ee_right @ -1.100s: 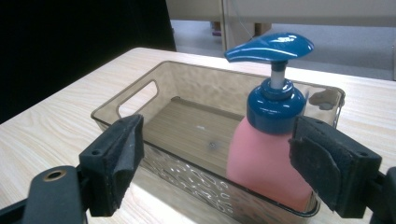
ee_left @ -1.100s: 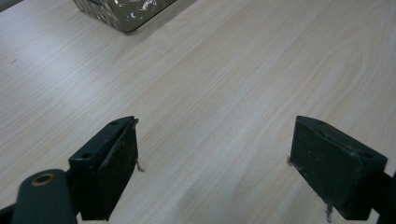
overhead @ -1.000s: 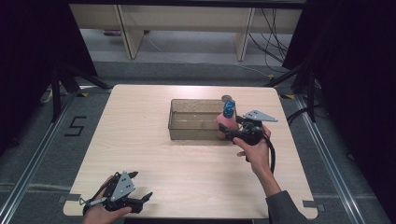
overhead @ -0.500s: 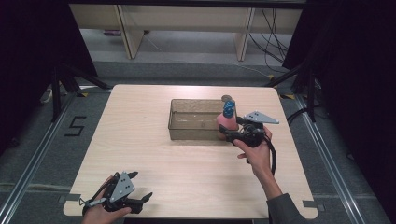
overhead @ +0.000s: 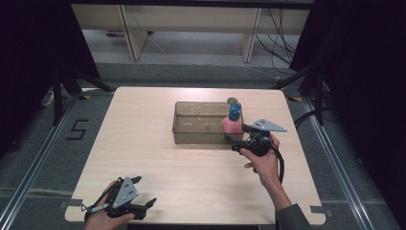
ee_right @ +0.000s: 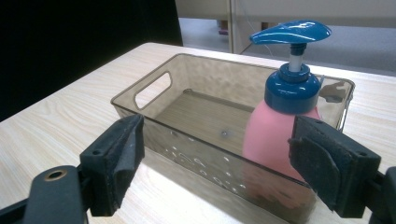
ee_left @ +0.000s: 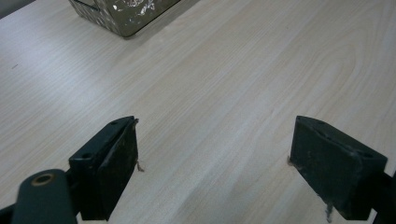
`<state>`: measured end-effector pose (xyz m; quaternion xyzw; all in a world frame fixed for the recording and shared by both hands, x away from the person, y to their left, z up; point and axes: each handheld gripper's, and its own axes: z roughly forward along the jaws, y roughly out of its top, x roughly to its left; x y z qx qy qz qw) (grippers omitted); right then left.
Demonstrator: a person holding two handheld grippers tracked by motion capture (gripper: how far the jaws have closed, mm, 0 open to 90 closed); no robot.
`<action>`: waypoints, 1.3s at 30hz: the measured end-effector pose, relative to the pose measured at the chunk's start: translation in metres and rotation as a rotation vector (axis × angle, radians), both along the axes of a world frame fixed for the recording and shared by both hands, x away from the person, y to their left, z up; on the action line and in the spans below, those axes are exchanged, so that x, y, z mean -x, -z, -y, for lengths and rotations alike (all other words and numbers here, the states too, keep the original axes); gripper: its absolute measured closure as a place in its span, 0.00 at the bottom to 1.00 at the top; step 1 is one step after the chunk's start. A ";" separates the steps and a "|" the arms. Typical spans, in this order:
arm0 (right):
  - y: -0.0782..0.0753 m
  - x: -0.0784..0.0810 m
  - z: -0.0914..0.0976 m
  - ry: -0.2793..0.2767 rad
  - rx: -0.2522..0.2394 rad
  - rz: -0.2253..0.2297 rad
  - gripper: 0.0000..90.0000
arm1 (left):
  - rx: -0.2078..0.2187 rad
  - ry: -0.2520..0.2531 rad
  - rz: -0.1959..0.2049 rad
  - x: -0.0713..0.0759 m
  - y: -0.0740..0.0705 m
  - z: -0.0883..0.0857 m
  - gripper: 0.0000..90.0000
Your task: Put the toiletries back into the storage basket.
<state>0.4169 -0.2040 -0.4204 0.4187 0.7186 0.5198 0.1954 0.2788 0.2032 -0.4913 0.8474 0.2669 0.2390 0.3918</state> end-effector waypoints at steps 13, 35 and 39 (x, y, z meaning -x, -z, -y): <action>0.001 0.015 0.000 -0.020 -0.007 -0.007 0.21 | 0.004 -0.004 0.006 0.000 0.000 0.000 0.16; 0.011 0.033 -0.004 -0.059 -0.018 -0.030 0.21 | 0.017 -0.007 0.008 0.001 0.001 0.002 0.16; 0.013 0.036 -0.005 -0.069 -0.020 -0.023 0.21 | -0.001 -0.001 0.007 0.001 0.001 0.001 0.16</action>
